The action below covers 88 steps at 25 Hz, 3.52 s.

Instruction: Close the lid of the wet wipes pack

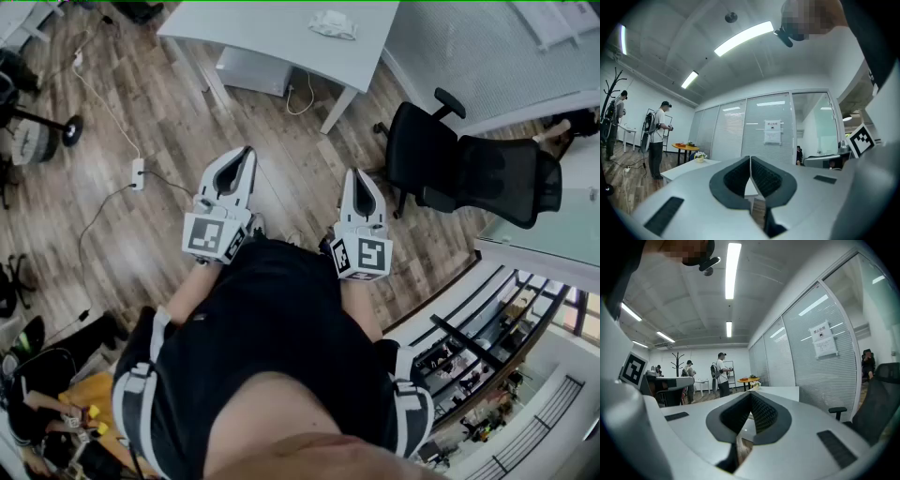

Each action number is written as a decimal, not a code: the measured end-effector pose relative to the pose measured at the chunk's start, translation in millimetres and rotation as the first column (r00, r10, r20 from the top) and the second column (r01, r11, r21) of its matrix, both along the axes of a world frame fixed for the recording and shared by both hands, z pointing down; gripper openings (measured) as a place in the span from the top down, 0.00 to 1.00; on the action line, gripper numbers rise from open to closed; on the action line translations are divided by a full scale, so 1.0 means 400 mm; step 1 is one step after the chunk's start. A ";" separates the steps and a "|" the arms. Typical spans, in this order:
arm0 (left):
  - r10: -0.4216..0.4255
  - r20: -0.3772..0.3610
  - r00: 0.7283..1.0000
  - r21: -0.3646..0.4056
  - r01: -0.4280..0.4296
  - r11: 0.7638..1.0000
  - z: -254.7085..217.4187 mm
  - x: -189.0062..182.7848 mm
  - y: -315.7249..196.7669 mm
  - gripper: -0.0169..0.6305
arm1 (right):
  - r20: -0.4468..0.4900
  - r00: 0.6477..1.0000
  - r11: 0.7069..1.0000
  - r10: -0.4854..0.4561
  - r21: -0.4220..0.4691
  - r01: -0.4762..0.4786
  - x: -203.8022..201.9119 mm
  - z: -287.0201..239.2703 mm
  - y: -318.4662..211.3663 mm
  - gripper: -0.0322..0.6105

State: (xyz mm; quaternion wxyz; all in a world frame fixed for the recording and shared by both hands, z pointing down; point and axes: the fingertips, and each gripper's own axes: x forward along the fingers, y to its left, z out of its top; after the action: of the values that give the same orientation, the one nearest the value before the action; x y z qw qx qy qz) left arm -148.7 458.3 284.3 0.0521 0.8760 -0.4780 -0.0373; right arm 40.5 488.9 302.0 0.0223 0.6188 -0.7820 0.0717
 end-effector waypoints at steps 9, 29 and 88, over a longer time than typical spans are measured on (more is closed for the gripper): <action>0.018 0.000 1.000 -0.004 -0.018 1.000 0.008 0.007 -0.004 0.93 | 0.009 1.000 1.000 -0.001 0.007 0.001 -0.009 -0.001 -0.006 0.92; 0.098 -0.017 0.995 -0.064 -0.098 0.993 0.110 -0.136 -0.106 0.93 | 0.020 0.998 0.997 0.067 -0.025 -0.066 -0.157 0.070 -0.125 0.72; 0.415 0.143 0.898 -0.847 -0.106 0.521 1.193 0.544 -1.936 0.81 | -0.006 0.980 0.863 -0.201 -0.475 0.174 0.356 0.739 -2.129 0.70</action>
State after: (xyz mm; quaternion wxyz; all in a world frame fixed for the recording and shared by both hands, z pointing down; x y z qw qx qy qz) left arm 68.9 -316.0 761.6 0.3784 0.8047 -0.3018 0.3438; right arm 183.0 -362.5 597.6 0.2007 0.5177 -0.7963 0.2401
